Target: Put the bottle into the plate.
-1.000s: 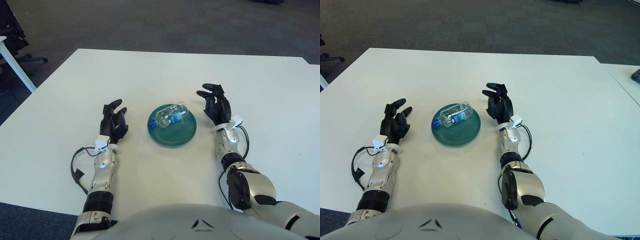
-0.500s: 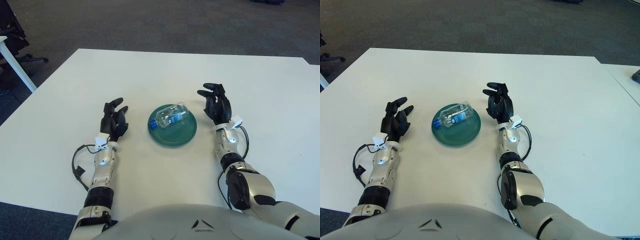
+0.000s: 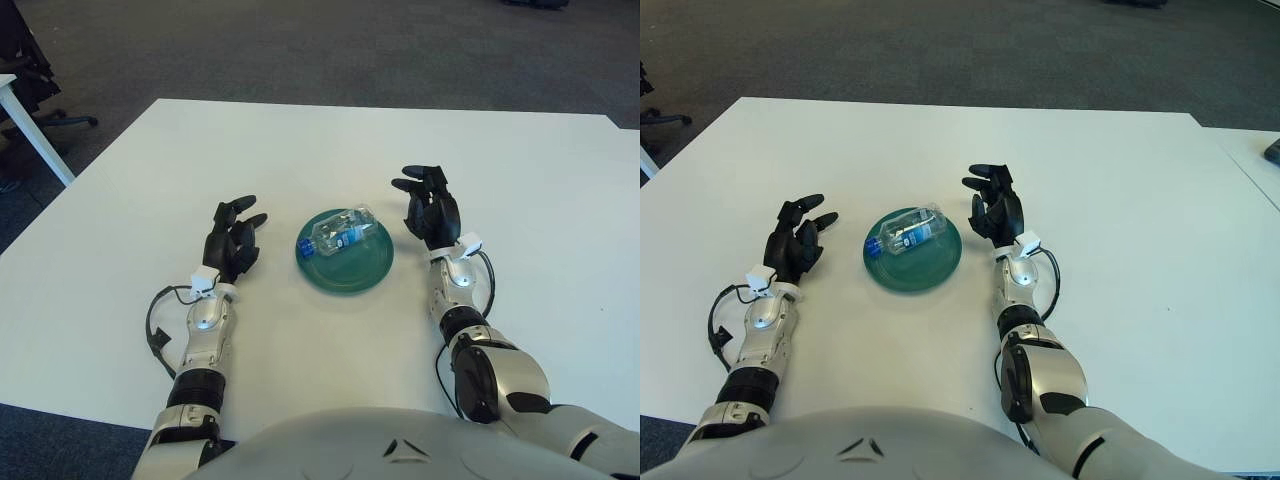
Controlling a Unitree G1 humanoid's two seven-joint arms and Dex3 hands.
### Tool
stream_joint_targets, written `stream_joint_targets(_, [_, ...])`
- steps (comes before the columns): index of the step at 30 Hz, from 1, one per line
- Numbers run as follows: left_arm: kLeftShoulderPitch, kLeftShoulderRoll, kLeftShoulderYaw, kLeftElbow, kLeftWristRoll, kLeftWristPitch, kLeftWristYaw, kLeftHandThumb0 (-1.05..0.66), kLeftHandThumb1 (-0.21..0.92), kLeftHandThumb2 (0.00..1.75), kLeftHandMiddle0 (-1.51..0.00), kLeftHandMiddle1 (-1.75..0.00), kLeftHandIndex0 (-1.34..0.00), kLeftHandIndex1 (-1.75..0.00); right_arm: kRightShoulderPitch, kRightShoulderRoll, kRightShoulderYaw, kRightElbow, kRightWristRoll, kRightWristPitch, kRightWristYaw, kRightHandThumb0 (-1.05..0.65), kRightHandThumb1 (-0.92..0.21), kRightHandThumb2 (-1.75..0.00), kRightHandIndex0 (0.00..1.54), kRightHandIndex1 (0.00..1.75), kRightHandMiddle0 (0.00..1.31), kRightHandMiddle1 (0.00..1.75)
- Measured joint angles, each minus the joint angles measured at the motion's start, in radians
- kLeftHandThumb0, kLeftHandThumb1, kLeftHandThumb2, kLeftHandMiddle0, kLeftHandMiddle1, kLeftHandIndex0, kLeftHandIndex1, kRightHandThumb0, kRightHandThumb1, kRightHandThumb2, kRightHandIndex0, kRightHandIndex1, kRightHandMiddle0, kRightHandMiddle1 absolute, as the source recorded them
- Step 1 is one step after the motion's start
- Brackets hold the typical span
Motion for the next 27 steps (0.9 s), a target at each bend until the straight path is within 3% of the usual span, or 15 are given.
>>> stream_joint_targets(15, [0.003,0.024,0.0,-0.003,0.0,0.001,-0.02,-0.71,0.92,0.64,-0.47,-0.7,-0.22,-1.09,0.012,0.004,0.041,-0.015,-0.006,0.007,0.056,-0.61,-0.78,-0.7,0.6,1.06,0.2,1.23])
stream_joint_targets(20, [0.02,0.025,0.004,-0.026,0.0,0.004,-0.014,-0.75,0.92,0.64,-0.5,-0.72,-0.23,-1.11,0.012,0.004,0.048,-0.015,-0.022,0.029,0.049,-0.6,-0.75,-0.76,0.56,1.1,0.14,1.24])
stream_joint_targets(27, [0.052,0.024,0.02,-0.068,-0.003,0.009,0.0,-0.73,0.92,0.61,-0.54,-0.75,-0.23,-1.12,0.015,0.004,0.061,-0.019,-0.051,0.037,0.012,-0.63,-0.77,-0.72,0.48,1.08,0.04,1.25])
